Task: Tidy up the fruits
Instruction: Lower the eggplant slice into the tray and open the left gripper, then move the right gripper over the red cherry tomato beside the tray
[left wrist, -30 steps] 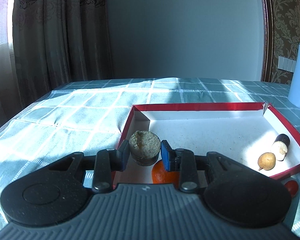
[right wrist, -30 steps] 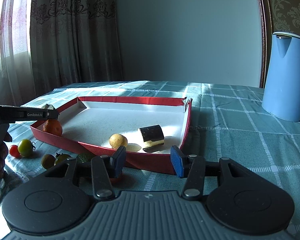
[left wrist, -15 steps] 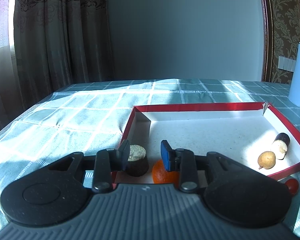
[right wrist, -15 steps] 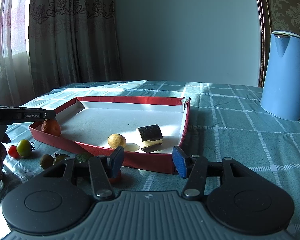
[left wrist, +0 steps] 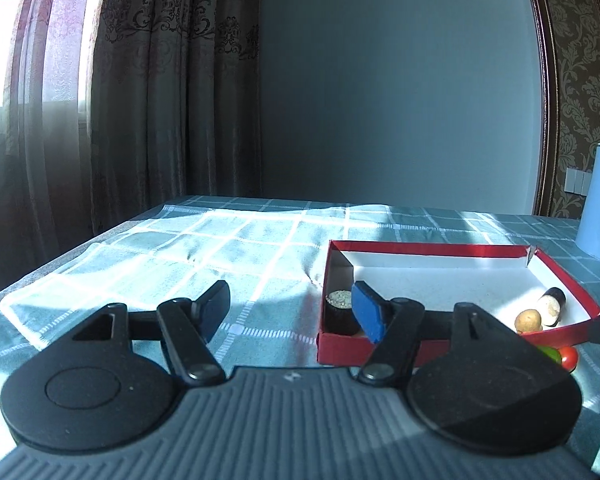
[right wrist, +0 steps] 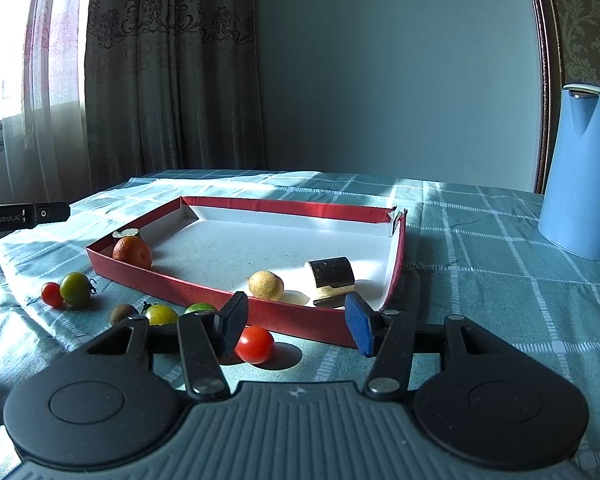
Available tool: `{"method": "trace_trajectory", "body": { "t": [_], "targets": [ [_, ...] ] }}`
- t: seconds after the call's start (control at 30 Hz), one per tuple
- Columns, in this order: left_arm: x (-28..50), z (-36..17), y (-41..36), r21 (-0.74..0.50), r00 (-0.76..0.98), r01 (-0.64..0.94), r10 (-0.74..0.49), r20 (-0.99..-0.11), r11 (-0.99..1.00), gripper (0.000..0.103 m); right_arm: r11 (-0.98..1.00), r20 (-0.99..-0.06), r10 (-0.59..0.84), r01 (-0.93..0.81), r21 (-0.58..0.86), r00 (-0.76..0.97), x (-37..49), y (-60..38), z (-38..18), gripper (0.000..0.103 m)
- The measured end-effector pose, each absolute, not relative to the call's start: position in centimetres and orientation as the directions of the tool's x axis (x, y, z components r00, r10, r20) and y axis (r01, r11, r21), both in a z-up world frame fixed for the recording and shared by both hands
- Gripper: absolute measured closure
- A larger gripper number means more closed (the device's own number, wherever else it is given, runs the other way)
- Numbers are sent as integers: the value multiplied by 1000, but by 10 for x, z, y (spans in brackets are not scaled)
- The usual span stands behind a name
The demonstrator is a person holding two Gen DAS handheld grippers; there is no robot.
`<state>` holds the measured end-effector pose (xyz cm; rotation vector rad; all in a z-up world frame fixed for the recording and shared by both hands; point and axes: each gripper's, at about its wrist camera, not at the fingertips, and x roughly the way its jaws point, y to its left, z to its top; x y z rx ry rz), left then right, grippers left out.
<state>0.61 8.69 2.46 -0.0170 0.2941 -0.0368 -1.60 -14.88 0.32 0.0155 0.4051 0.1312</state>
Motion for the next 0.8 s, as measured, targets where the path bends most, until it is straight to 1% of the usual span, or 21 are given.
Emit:
{"method": "trace_trajectory", "body": {
  "t": [0.07, 0.2, 0.27, 0.4, 0.57, 0.7, 0.8],
  "targets": [
    [4, 20, 95, -30, 954, 19, -27, -299, 999, 31, 989, -404, 144, -142, 35, 903, -18, -143, 3, 50],
    [4, 14, 101, -36, 951, 5, -15, -310, 999, 27, 992, -447, 119, -124, 17, 887, -17, -136, 0, 50],
    [3, 14, 100, -30, 953, -2, -8, -304, 1000, 15, 993, -468, 111, -121, 10, 877, -16, -135, -2, 50],
    [3, 13, 99, -26, 954, 0, -8, -300, 1000, 12, 992, -508, 108, -128, -4, 854, -9, -131, -5, 50],
    [7, 12, 102, -47, 946, -7, -9, -323, 999, 11, 991, -530, 105, -134, -17, 841, -5, -128, -6, 50],
    [8, 12, 102, -44, 946, -11, -4, -323, 999, 6, 990, -550, 107, -138, -15, 828, 1, -127, -7, 51],
    [9, 12, 102, -44, 945, -11, -4, -327, 999, 5, 990, -560, 105, -142, -23, 822, 6, -124, -7, 51]
  ]
}}
